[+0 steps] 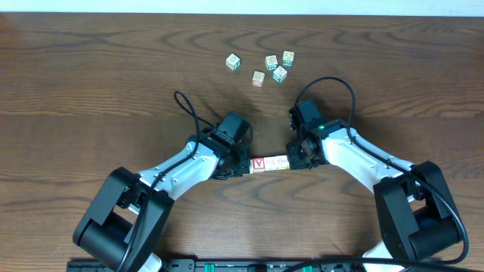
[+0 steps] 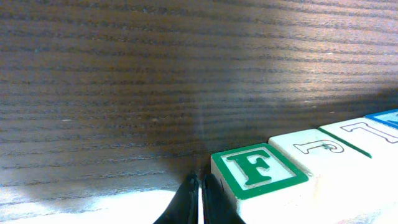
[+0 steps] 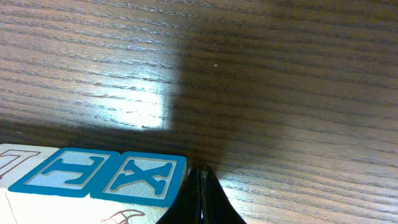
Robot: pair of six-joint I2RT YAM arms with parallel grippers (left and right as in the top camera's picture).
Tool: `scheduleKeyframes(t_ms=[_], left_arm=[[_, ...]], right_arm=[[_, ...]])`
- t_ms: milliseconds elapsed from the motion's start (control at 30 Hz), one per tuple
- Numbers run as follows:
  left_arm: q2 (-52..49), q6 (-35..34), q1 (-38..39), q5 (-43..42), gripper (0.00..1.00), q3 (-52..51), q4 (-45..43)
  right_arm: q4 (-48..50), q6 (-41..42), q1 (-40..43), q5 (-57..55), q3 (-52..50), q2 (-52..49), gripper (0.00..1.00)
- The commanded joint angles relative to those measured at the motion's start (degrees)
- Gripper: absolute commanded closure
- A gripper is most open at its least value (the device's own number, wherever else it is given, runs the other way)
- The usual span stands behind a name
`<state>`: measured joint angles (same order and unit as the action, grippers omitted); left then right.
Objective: Lift 5 blocks
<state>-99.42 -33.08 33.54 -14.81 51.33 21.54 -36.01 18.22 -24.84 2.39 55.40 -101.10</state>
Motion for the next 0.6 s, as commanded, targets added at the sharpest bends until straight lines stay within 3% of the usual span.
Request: scheduleKeyframes(t_ms=[0, 567], left_arm=[[0.6, -0.3, 1.3, -2.7, 0.93, -0.5, -1.3], [0.8, -0.3, 1.3, -2.7, 0.93, -0.4, -1.3]], right_arm=[[0.7, -1.1, -2.4, 21.9, -0.9, 0.1, 0.99], [0.7, -1.1, -2.4, 21.6, -0.9, 3.8, 0.99]])
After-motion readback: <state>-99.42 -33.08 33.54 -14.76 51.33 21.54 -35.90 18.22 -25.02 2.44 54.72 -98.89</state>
